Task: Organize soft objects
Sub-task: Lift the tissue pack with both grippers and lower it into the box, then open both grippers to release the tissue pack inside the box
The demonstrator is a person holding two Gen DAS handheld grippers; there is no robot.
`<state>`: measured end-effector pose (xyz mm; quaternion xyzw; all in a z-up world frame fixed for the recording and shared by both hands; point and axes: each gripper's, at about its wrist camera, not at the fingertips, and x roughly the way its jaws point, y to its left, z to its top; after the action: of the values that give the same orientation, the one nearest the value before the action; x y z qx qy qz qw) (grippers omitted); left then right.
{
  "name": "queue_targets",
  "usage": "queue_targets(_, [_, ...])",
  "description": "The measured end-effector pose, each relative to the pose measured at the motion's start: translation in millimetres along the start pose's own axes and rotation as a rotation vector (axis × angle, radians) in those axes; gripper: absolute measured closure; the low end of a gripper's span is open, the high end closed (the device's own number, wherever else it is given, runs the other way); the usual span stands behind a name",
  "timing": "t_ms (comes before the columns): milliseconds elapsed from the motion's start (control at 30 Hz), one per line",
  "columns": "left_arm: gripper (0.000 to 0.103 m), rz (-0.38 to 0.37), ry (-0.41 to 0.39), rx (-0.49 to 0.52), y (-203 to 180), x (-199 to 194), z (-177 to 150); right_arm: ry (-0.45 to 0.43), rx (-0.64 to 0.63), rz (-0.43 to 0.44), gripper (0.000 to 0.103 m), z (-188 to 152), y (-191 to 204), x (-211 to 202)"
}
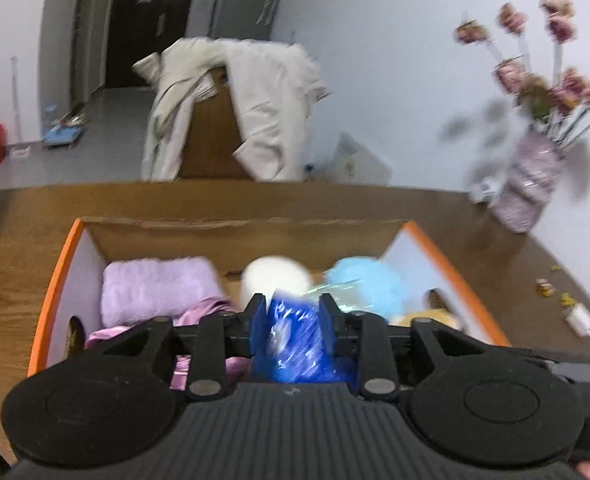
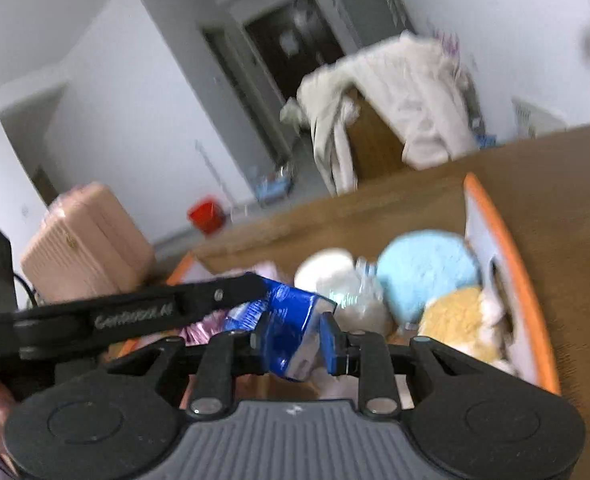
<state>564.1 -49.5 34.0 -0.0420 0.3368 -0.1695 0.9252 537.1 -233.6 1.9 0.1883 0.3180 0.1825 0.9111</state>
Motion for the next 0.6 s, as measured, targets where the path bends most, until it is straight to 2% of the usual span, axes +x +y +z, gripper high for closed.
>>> queue_targets(67, [0.057,0.001,-0.007,-0.001,5,-1,-4,0.010,-0.021,0.018,0.076,-4,1,3])
queue_targets(267, [0.047,0.045,-0.072,0.049,5,-36,-14,-0.048,-0.095,-0.014,0.063,-3,10,-22])
queue_targets(433, [0.039,0.077,-0.162,0.120,-9,-89,-29,-0.082,-0.146,-0.023,0.059,-6,17,-60])
queue_targets(500, [0.034,0.108,-0.188,0.147,-15,-111,-37,-0.091,-0.175,-0.025,0.058,-13,24,-76])
queue_targets(600, [0.030,0.165,-0.218,0.180,-26,-141,-57,-0.120,-0.210,-0.004,0.050,-30,32,-105])
